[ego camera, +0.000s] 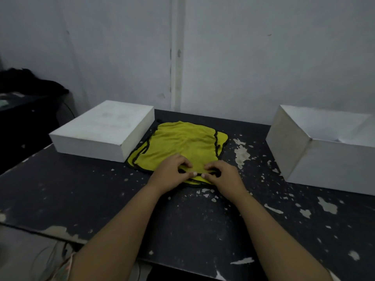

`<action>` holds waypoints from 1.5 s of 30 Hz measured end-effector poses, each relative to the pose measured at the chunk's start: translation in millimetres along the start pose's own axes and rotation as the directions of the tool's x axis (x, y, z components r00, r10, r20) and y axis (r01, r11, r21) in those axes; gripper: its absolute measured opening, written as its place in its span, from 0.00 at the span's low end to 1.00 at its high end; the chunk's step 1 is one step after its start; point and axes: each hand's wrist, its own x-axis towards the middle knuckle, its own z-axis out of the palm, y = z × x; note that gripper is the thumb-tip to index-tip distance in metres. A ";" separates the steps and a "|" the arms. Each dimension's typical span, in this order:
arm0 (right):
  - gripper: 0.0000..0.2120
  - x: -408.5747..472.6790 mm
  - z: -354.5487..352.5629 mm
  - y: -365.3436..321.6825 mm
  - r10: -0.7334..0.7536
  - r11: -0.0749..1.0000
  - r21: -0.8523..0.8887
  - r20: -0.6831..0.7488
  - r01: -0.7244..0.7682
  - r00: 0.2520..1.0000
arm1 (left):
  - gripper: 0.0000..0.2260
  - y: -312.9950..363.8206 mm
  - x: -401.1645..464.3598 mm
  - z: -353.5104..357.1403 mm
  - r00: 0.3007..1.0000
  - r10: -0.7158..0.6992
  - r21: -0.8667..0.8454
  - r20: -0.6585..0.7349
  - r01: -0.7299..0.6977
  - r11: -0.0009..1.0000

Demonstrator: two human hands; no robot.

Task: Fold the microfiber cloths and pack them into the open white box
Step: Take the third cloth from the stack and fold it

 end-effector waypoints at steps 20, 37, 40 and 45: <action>0.09 -1.6 10.2 -3.0 -0.106 0.949 -0.302 -0.025 0.093 0.994 | 0.08 -3.0 1.2 -1.5 0.991 -0.087 0.021 -0.099 0.089 0.996; 0.10 72.0 -69.8 -46.9 -0.199 0.880 -0.443 -0.012 0.173 0.980 | 0.11 2.6 37.3 -74.7 0.949 -0.152 -0.027 -0.275 0.150 0.988; 0.10 92.6 -104.9 -64.7 -0.186 0.893 -0.422 -0.032 0.155 0.982 | 0.09 20.1 63.5 -113.2 0.931 -0.100 -0.030 -0.351 0.095 0.995; 0.11 105.5 -167.1 -96.6 -0.202 0.924 -0.363 -0.190 0.122 0.961 | 0.09 69.0 100.6 -155.2 0.923 -0.022 -0.033 -0.385 0.011 0.999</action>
